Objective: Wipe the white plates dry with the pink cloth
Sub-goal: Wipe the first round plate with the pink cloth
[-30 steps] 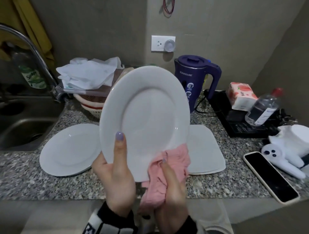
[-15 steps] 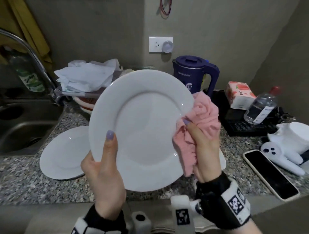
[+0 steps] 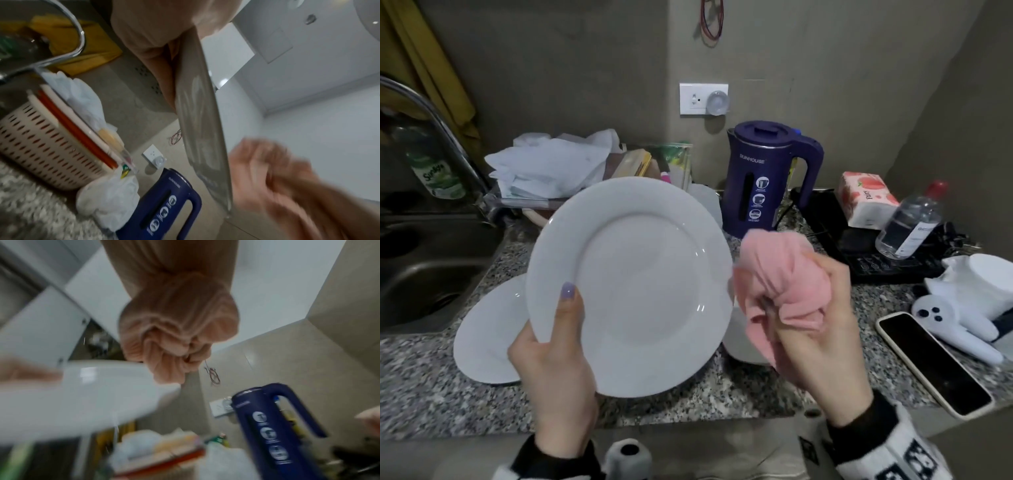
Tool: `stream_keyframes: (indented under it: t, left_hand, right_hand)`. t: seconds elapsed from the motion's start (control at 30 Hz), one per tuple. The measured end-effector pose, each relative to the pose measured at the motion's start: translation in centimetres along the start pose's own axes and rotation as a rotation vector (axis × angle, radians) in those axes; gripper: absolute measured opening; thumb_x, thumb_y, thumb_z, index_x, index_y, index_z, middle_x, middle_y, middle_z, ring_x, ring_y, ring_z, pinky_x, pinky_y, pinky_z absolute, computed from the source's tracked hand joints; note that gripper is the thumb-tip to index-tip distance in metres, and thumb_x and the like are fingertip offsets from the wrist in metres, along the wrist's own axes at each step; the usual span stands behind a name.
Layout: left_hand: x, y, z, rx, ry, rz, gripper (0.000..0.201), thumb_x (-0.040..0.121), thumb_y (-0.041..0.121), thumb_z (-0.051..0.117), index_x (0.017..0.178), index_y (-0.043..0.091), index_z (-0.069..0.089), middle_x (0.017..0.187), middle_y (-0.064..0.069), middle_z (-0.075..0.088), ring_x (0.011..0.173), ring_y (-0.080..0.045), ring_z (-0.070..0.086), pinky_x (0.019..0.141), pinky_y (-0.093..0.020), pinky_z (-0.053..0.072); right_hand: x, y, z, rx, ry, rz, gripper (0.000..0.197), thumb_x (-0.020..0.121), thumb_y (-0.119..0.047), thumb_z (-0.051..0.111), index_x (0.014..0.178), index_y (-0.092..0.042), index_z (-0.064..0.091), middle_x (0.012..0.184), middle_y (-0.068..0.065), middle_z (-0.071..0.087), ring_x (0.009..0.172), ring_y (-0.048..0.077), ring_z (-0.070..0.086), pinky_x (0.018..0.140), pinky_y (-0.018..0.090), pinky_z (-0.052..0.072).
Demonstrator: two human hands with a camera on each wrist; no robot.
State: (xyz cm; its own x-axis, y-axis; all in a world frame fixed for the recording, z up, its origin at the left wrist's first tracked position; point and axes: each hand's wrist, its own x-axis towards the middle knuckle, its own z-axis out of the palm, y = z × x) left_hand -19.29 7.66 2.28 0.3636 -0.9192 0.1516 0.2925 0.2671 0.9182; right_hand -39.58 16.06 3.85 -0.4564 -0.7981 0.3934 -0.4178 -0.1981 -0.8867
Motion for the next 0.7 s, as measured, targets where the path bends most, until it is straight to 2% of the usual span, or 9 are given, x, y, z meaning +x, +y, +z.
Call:
stream_keyframes:
  t: [0.1, 0.13, 0.2, 0.27, 0.37, 0.43, 0.5, 0.57, 0.7]
  left_hand:
    - [-0.7, -0.6, 0.5, 0.005, -0.062, -0.042, 0.018, 0.088, 0.03, 0.064, 0.081, 0.038, 0.078, 0.087, 0.019, 0.074, 0.085, -0.004, 0.067, 0.077, -0.024, 0.055]
    - [-0.9, -0.7, 0.5, 0.034, -0.091, -0.033, 0.02, 0.088, 0.028, 0.066, 0.077, 0.041, 0.077, 0.082, 0.02, 0.073, 0.081, -0.005, 0.065, 0.074, -0.025, 0.054]
    - [-1.1, -0.4, 0.9, 0.109, -0.156, 0.002, 0.017, 0.083, 0.032, 0.071, 0.067, 0.039, 0.074, 0.067, 0.019, 0.068, 0.071, -0.007, 0.058, 0.065, -0.025, 0.048]
    - [-0.9, 0.2, 1.3, 0.078, -0.18, 0.009, 0.015, 0.078, 0.035, 0.074, 0.063, 0.037, 0.073, 0.058, 0.015, 0.065, 0.067, -0.008, 0.054, 0.058, -0.024, 0.044]
    - [-0.6, 0.5, 1.5, 0.014, -0.163, 0.004, 0.019, 0.075, 0.035, 0.065, 0.058, 0.033, 0.073, 0.053, 0.015, 0.06, 0.061, -0.005, 0.051, 0.053, -0.019, 0.042]
    - [-0.7, 0.6, 1.9, 0.043, -0.195, 0.026, 0.026, 0.077, 0.032, 0.069, 0.053, 0.022, 0.068, 0.05, 0.014, 0.055, 0.054, -0.002, 0.046, 0.048, -0.019, 0.037]
    - [-0.7, 0.4, 2.1, 0.101, -0.226, 0.052, 0.035, 0.084, 0.019, 0.072, 0.053, 0.018, 0.056, 0.048, 0.011, 0.049, 0.05, 0.001, 0.039, 0.044, -0.021, 0.032]
    - [-0.7, 0.4, 2.0, 0.065, -0.216, 0.009, 0.032, 0.085, 0.014, 0.069, 0.056, 0.014, 0.056, 0.05, 0.009, 0.052, 0.052, -0.002, 0.043, 0.046, -0.021, 0.035]
    - [-1.0, 0.9, 2.0, -0.055, -0.195, -0.089, 0.018, 0.076, 0.034, 0.067, 0.067, 0.022, 0.076, 0.065, 0.009, 0.067, 0.068, -0.013, 0.058, 0.062, -0.029, 0.047]
  right_hand:
    - [1.0, -2.1, 1.5, -0.116, -0.283, -0.241, 0.069, 0.065, -0.042, 0.064, 0.124, -0.06, 0.032, 0.13, -0.009, 0.027, 0.126, -0.01, 0.027, 0.102, 0.009, 0.029]
    - [1.0, -2.4, 2.8, -0.206, -0.421, -0.332, 0.07, 0.068, -0.038, 0.065, 0.131, -0.049, 0.035, 0.133, -0.003, 0.023, 0.132, -0.003, 0.021, 0.108, 0.015, 0.027]
    - [0.6, -2.4, 4.9, -0.395, -0.572, -0.491, 0.068, 0.075, -0.024, 0.065, 0.138, -0.032, 0.04, 0.139, 0.005, 0.025, 0.133, 0.023, 0.025, 0.11, 0.04, 0.03]
    - [2.3, -2.5, 4.7, -0.516, -0.517, -0.543, 0.062, 0.078, -0.02, 0.058, 0.138, -0.027, 0.042, 0.138, 0.005, 0.032, 0.127, 0.031, 0.032, 0.103, 0.048, 0.037]
    - [5.3, -3.0, 2.9, -0.609, -0.275, -0.412, 0.063, 0.076, -0.034, 0.04, 0.138, -0.023, 0.044, 0.133, 0.006, 0.037, 0.125, 0.027, 0.035, 0.094, 0.048, 0.046]
    - [4.4, -3.1, 3.3, -0.538, -0.351, -0.386, 0.07, 0.072, -0.032, 0.043, 0.141, -0.02, 0.04, 0.13, 0.007, 0.04, 0.124, 0.026, 0.035, 0.096, 0.05, 0.044]
    - [2.0, -3.1, 5.2, -0.452, -0.509, -0.457, 0.076, 0.07, -0.025, 0.061, 0.142, -0.018, 0.036, 0.133, 0.008, 0.042, 0.128, 0.028, 0.035, 0.104, 0.05, 0.035]
    - [1.8, -3.2, 5.8, -0.487, -0.515, -0.506, 0.083, 0.067, -0.024, 0.069, 0.141, -0.024, 0.033, 0.135, 0.007, 0.043, 0.131, 0.029, 0.034, 0.104, 0.051, 0.034]
    - [5.0, -2.0, 3.3, -0.607, -0.237, -0.376, 0.074, 0.068, -0.022, 0.059, 0.139, -0.022, 0.038, 0.13, 0.007, 0.043, 0.122, 0.03, 0.036, 0.098, 0.054, 0.039]
